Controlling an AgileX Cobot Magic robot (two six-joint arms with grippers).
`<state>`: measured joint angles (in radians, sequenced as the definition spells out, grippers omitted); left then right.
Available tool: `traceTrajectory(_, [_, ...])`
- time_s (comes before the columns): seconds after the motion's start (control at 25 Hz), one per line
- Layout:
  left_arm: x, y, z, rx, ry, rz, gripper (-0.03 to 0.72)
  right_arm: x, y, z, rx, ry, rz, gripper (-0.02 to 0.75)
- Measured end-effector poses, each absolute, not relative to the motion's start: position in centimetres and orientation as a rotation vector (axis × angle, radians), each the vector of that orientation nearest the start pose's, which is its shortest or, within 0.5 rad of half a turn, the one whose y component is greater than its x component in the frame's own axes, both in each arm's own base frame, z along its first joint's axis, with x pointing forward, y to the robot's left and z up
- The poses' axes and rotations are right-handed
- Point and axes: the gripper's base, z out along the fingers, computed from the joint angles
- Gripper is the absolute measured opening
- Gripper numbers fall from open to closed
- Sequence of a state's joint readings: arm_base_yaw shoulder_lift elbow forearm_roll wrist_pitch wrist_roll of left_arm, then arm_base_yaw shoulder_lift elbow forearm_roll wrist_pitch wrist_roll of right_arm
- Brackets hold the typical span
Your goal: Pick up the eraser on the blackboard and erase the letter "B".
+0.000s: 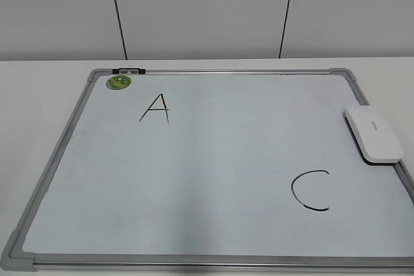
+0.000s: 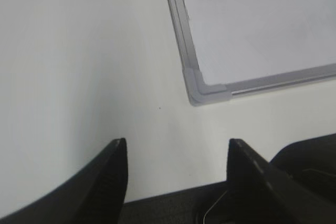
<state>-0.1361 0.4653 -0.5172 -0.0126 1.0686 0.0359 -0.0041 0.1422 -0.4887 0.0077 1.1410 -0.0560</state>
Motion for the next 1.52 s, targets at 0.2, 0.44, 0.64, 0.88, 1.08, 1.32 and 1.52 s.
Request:
traceTrajectory(0.2, [6.3, -1.0, 26.5, 0.214, 2.512, -0.055, 0.442, 1.3, 0.1, 26.7, -0.059, 2.277, -0.022, 0.587])
traceTrajectory(0.44, [6.3, -0.9, 26.5, 0.214, 2.512, -0.055, 0.442, 1.3, 0.1, 26.7, -0.059, 2.277, -0.023, 0.587])
traceTrajectory(0.64, [6.3, -0.9, 26.5, 0.214, 2.514, -0.055, 0.442, 1.3, 0.1, 26.7, -0.059, 2.277, -0.023, 0.587])
traceTrajectory(0.88, [6.1, -0.9, 26.6, 0.212, 2.499, -0.056, 0.442, 1.3, 0.1, 26.8, -0.059, 2.275, -0.023, 0.587])
traceTrajectory(1.08, [4.6, -0.6, 27.1, 0.184, 2.404, -0.053, 0.442, 1.1, 0.0, 26.8, -0.047, 2.257, -0.029, 0.587])
traceTrajectory(1.32, [2.1, -0.2, 27.6, 0.101, 2.249, -0.026, 0.442, 0.4, 0.1, 26.8, -0.042, 2.21, -0.033, 0.587])
traceTrajectory(1.52, [0.4, -0.1, 27.8, 0.059, 2.139, -0.006, 0.442, -0.2, 0.0, 26.8, -0.041, 2.17, -0.042, 0.587])
